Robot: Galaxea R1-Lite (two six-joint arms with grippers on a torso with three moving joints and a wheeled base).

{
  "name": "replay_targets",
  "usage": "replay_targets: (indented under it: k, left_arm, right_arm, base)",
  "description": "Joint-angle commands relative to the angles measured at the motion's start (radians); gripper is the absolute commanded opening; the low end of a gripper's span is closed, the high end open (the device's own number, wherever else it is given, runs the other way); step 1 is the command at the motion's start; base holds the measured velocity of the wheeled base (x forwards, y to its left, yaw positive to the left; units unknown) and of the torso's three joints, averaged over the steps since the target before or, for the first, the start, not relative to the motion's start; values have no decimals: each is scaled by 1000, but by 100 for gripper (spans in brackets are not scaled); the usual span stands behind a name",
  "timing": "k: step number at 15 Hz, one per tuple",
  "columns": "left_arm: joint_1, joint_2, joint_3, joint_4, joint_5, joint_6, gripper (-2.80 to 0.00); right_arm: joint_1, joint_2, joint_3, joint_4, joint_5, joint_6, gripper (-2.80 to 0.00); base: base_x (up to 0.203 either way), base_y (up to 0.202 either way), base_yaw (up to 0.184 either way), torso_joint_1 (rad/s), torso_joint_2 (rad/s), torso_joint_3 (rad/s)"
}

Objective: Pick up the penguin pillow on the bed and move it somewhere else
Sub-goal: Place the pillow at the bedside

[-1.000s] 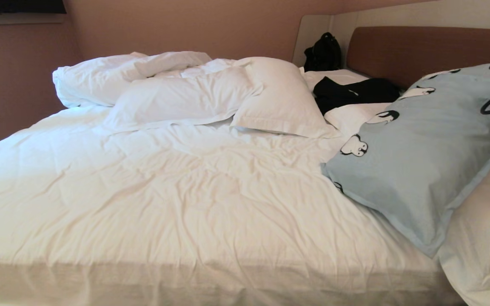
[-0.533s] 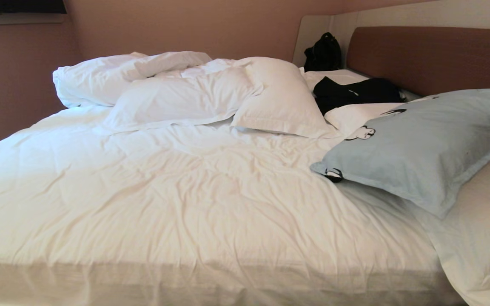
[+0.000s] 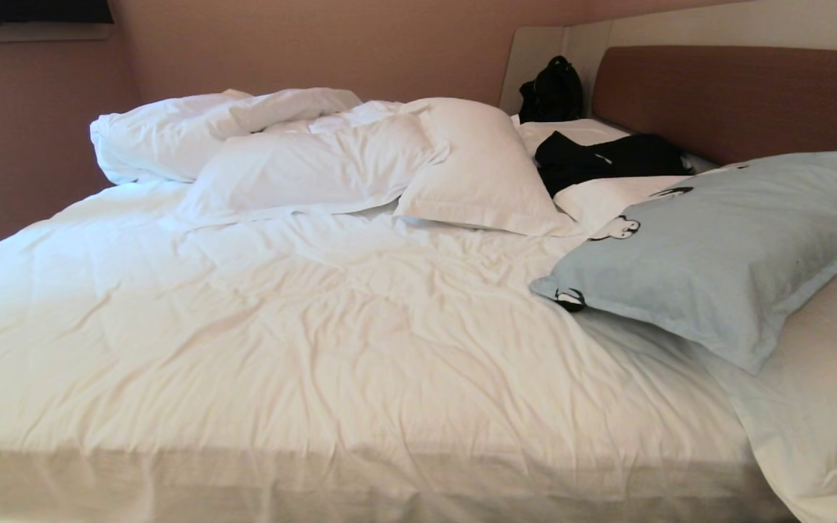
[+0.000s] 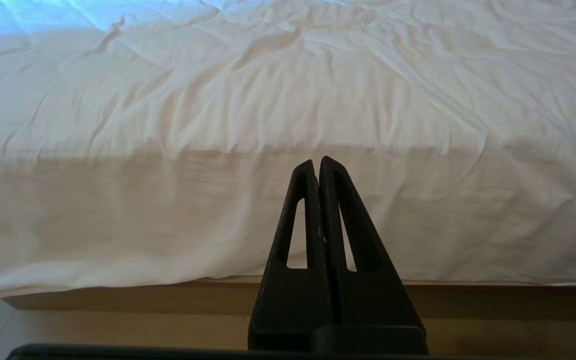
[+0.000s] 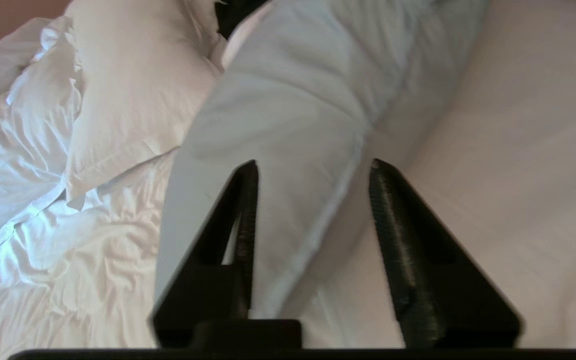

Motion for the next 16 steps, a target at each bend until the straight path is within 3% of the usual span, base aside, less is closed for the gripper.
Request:
replay_targets:
  k: [1,3,10,11,16]
  left_arm:
    - [-1,0,2,0,0,0,-280]
    - [0,0,2,0,1,0,-280]
    - [0,0,2,0,0,0,-280]
    - [0,0,2,0,1,0,-280]
    - [0,0,2,0,0,0,-280]
  right_arm:
    - [-68,-30,58,21,211,37,-280]
    - [-104,-31,111,22,332,48,-280]
    - [-97,-28,242,3,629,71,-280]
    - [-95,-26,248,-7,639,71,0]
    - [-28,-3,305,-76,640,69,0]
  base:
    - [0,0,0,0,0,0]
    - [0,0,0,0,0,0]
    - [0,0,0,0,0,0]
    - [0,0,0,0,0,0]
    - [0,0,0,0,0,0]
